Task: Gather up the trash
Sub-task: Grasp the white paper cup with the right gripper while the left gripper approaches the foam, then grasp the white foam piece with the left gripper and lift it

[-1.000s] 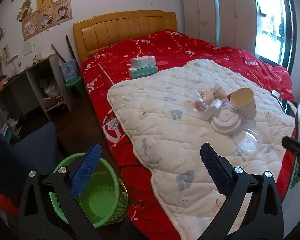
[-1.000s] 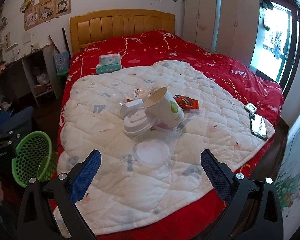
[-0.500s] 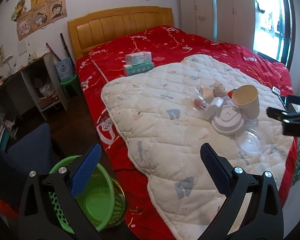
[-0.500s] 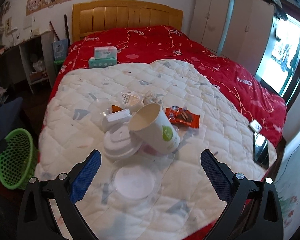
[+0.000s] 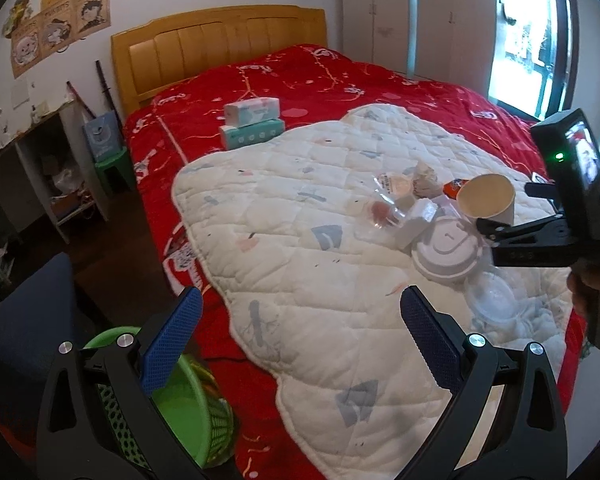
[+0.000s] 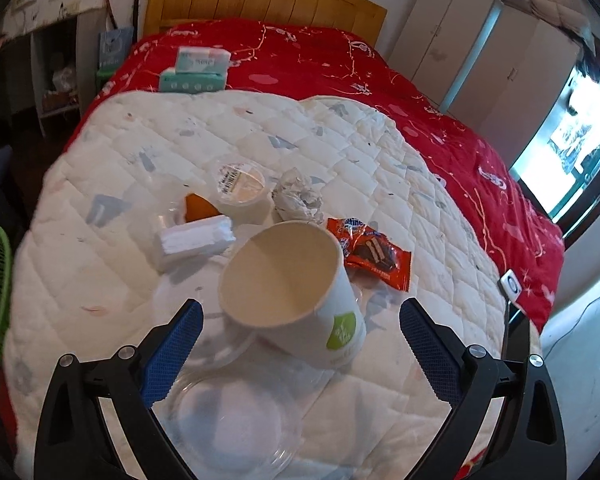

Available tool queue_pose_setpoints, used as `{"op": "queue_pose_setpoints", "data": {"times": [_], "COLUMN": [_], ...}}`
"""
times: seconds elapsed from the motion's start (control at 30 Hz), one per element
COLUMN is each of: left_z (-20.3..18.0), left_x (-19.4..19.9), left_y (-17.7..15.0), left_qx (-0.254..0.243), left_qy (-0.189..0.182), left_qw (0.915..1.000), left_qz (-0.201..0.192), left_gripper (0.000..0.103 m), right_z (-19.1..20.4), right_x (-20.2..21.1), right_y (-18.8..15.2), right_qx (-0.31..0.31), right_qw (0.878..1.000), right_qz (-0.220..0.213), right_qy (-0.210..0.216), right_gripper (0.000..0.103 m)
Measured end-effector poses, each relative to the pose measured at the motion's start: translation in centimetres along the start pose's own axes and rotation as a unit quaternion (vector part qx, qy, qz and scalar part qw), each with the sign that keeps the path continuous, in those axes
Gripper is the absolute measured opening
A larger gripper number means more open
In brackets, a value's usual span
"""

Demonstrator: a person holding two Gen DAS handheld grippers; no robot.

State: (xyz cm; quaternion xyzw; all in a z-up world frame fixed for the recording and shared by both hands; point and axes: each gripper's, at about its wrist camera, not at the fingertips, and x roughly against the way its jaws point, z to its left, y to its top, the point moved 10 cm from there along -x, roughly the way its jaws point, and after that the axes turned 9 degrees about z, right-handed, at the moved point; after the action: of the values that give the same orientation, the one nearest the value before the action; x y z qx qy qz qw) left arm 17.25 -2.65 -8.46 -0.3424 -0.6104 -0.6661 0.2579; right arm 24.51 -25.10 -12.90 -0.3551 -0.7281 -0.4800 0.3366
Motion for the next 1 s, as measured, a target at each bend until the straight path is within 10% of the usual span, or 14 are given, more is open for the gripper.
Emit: {"op": "queue_pose_setpoints", "data": {"times": [0.2, 1.0], "left_z": [-2.6, -13.5], "left_x": [-2.0, -13.4], "left_y": [1.9, 5.3], "left_qx": [-0.034, -0.159], "left_qy": [-0.042, -0.135], "left_qw": [0.9985, 0.9763], "left_qz": [-0.001, 0.056], "left_gripper": [0.089, 0.043], "right_z": [-0.4, -4.5], "right_x": [-1.6, 4.7], "right_y": [0.0, -3.2], "right_qx": [0.005, -0.091], "right_qw": [1.0, 0.991], "right_qz": [0.016, -0.034], "right_qy": [0.007, 0.092], "right_gripper": [0.067, 0.064]}}
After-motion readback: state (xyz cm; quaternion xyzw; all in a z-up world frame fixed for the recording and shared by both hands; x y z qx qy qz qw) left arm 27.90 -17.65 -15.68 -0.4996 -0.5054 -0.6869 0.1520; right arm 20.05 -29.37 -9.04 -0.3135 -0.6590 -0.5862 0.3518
